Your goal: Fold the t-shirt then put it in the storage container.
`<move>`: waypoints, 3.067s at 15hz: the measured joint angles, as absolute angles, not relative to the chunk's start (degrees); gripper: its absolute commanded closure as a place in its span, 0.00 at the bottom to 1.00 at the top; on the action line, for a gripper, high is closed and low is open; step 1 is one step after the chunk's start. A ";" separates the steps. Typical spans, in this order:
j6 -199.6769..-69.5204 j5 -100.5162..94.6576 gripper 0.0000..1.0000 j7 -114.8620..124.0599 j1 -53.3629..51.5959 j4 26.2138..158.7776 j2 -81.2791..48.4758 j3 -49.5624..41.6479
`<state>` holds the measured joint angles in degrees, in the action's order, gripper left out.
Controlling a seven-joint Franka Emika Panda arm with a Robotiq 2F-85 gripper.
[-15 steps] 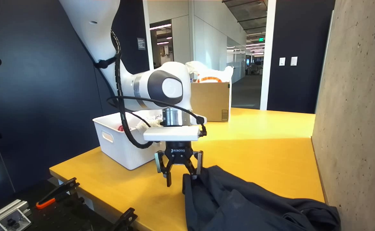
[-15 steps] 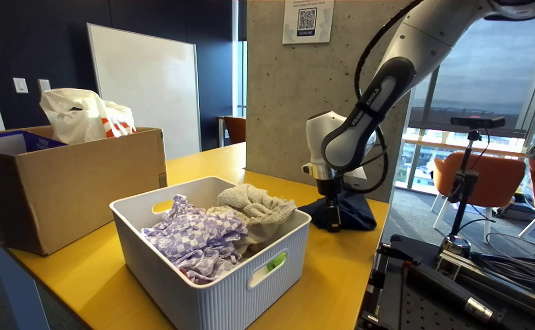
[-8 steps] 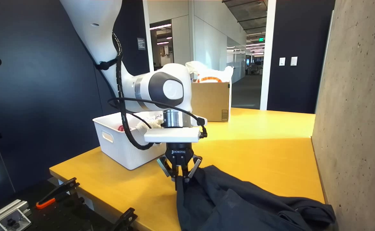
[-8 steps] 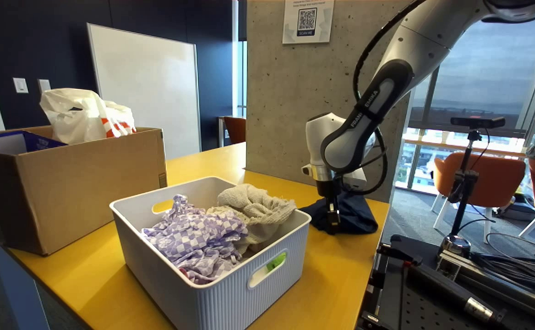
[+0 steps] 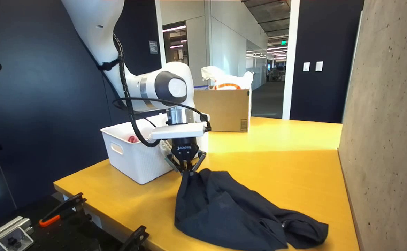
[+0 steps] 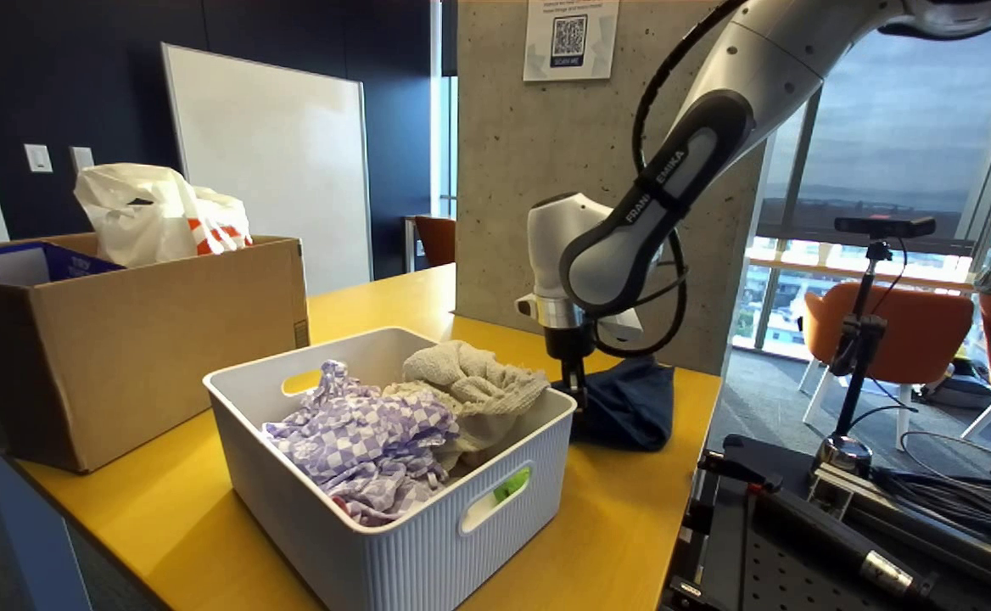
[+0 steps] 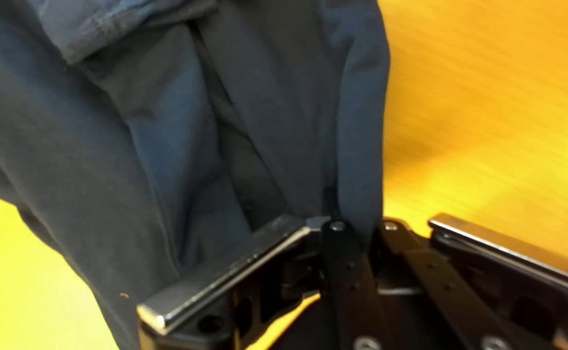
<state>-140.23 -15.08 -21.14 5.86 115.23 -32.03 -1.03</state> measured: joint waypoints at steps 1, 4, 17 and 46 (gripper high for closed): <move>-139.61 -15.10 0.99 -20.69 4.54 114.22 -32.01 -0.62; -137.72 -15.18 0.99 -19.53 0.92 111.28 -31.86 0.21; -137.43 -15.39 0.99 -18.15 5.04 118.93 -18.58 -5.51; -133.30 -20.47 0.99 -10.19 -1.28 115.69 -9.71 -2.53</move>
